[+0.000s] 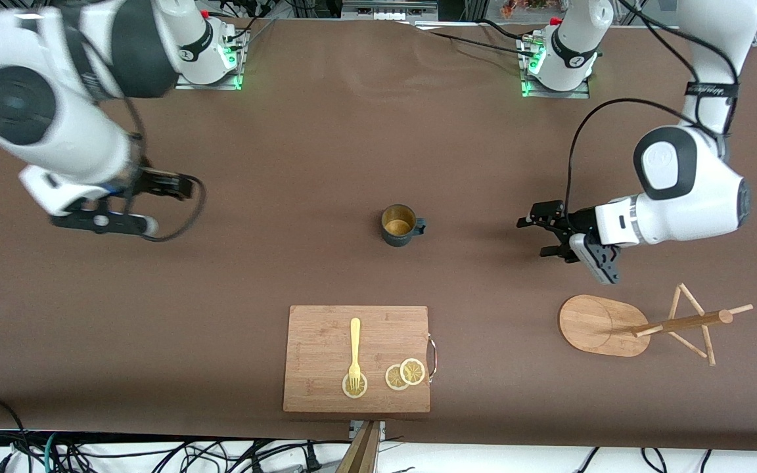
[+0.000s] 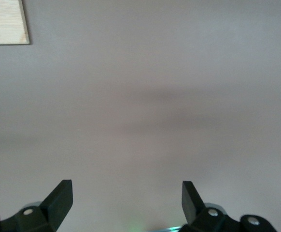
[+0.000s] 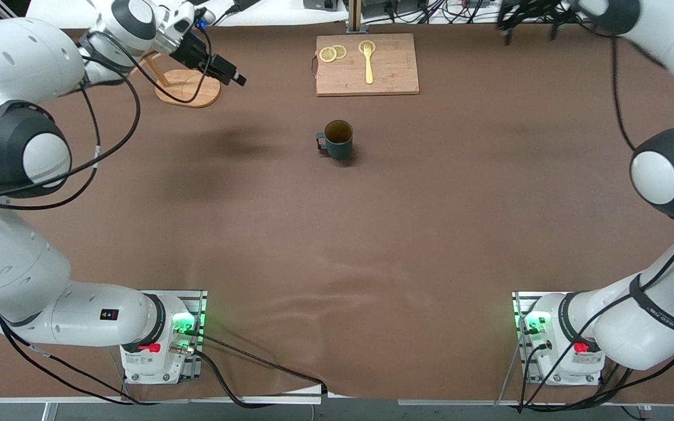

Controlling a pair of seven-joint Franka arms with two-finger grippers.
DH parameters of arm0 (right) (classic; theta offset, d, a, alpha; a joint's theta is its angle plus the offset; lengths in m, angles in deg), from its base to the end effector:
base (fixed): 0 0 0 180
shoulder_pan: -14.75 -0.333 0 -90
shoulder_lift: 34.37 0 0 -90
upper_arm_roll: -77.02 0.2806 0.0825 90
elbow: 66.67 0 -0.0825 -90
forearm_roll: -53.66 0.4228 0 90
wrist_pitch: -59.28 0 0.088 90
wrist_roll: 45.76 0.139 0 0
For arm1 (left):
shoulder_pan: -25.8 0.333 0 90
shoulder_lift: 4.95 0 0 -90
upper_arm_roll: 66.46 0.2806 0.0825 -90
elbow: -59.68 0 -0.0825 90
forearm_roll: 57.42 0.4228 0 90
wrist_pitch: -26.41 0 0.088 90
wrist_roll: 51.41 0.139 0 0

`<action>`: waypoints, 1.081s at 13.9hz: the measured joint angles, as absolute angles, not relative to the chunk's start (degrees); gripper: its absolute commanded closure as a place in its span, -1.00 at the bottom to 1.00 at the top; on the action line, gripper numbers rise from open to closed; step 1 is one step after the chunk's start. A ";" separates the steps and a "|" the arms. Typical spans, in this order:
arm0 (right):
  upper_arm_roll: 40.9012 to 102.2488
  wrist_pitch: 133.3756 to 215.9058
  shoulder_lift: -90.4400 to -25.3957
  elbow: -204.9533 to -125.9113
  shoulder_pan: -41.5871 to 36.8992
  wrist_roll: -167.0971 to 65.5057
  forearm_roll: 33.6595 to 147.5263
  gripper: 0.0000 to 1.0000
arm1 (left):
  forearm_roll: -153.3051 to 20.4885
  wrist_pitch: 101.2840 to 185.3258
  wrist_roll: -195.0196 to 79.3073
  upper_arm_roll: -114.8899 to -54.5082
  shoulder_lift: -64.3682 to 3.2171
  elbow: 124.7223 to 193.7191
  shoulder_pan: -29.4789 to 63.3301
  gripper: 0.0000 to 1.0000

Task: Pass cup and hang on rack

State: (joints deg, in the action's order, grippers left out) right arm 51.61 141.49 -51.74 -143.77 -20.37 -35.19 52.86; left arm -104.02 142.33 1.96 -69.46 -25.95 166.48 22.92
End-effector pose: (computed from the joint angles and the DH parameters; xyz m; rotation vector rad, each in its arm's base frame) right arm 0.6283 0.1373 0.4879 2.9586 -0.0145 -0.2325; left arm 0.6268 -0.1273 0.2402 2.3124 -0.6923 0.1312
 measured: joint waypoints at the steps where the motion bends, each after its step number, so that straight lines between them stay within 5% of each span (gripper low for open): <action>1: 48.92 141.22 -50.60 -143.84 -20.35 -40.46 53.30 -1.00 | -106.46 142.34 7.00 -69.73 -27.54 166.89 22.93 -1.00; 4: 39.91 141.28 -49.65 -144.53 -19.81 -52.77 60.92 -1.00 | -111.61 142.47 17.83 -71.16 -32.54 167.93 22.88 -1.00; 7: 37.86 143.03 -49.80 -147.29 -18.22 -59.16 62.93 -1.00 | -115.27 143.93 26.22 -72.67 -37.21 167.96 22.82 -1.00; 13: 38.87 142.11 -50.01 -148.41 -17.19 -64.59 62.38 -1.00 | -127.63 147.55 52.74 -75.69 -44.23 167.90 22.91 -1.00; 15: 48.49 140.88 -48.39 -148.83 -8.94 -64.87 58.99 -1.00 | -130.81 147.91 62.32 -76.35 -44.63 167.89 22.90 -1.00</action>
